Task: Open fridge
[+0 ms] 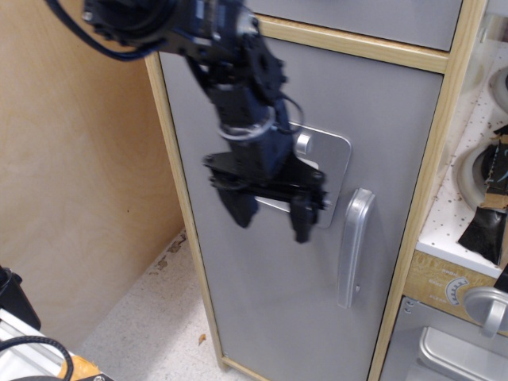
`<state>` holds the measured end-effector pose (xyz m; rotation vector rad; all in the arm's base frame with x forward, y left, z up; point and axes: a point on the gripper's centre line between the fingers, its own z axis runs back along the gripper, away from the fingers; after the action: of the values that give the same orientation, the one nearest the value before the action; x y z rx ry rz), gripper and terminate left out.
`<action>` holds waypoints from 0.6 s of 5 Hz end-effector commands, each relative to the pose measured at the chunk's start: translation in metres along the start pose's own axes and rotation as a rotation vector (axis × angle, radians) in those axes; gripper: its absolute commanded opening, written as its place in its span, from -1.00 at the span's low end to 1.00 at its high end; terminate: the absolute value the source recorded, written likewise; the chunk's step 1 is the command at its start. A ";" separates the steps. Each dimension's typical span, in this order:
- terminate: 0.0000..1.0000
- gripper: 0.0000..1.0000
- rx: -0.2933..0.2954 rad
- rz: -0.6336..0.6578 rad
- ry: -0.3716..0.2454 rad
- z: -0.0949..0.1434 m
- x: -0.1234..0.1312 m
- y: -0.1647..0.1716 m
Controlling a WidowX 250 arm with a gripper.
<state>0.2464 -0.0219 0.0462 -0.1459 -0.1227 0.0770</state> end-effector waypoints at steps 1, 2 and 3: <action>-1.00 1.00 -0.001 -0.021 -0.186 -0.012 0.028 -0.037; -1.00 1.00 0.012 -0.072 -0.240 -0.025 0.039 -0.040; -1.00 1.00 0.021 -0.102 -0.212 -0.029 0.042 -0.034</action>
<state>0.2863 -0.0552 0.0176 -0.1059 -0.3092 -0.0016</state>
